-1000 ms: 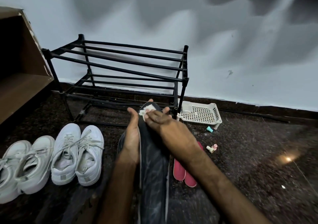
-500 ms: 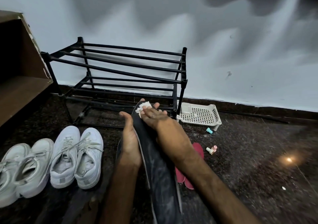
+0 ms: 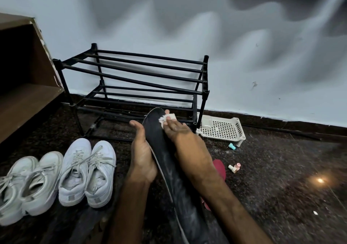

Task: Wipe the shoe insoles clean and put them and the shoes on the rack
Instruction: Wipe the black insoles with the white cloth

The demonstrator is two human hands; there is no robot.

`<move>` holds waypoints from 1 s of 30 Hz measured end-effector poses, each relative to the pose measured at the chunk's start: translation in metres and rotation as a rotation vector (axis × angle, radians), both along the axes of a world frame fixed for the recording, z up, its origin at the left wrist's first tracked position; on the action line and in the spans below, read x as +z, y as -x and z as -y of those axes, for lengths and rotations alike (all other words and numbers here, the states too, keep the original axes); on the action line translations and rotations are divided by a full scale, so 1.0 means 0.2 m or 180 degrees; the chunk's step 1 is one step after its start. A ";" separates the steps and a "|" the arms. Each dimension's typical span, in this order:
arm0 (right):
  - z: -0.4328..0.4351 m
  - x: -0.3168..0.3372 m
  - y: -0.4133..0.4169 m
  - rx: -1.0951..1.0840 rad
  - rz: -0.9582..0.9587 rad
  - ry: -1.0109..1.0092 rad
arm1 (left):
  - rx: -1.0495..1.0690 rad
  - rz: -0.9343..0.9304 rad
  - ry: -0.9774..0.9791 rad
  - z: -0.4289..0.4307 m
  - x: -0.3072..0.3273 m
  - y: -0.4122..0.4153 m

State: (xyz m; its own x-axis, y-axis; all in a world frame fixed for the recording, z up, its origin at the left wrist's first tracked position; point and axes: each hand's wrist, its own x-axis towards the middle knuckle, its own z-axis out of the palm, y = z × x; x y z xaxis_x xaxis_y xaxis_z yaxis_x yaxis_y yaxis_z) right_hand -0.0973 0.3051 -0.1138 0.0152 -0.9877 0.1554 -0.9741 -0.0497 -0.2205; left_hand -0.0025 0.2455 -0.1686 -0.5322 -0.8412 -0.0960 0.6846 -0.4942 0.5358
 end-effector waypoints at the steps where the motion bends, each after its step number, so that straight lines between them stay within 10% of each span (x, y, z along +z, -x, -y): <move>1: -0.02 -0.02 0.00 -0.0108 0.0028 -0.0006 | 0.0102 -0.0025 -0.0026 0.00 0.00 0.00; 9: -0.05 -0.07 -0.11 0.0187 0.0200 -0.0024 | 0.0262 0.0659 -0.0489 0.00 0.00 0.00; 18: -0.04 -0.01 0.15 -0.1069 0.1110 0.1144 | 0.0476 0.0816 -0.0213 -0.01 0.01 0.01; 23: -0.05 -0.11 -0.05 0.0444 0.0182 0.0433 | 0.0287 0.0793 -0.0396 -0.03 0.03 0.02; 27: 0.01 -0.21 0.11 0.0045 -0.0409 0.0160 | 0.0518 0.0863 -0.0267 -0.02 0.02 0.00; 30: -0.05 -0.19 0.26 -0.0564 0.0256 0.0077 | 0.0550 0.1034 0.0059 0.01 0.05 -0.02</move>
State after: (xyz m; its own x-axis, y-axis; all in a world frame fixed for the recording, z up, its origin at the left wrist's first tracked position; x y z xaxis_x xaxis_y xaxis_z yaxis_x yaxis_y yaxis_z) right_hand -0.1496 0.3160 -0.1511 -0.1719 -0.9698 0.1729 -0.9474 0.1147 -0.2988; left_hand 0.0006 0.2439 -0.1585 -0.3264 -0.9192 -0.2205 0.5497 -0.3743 0.7468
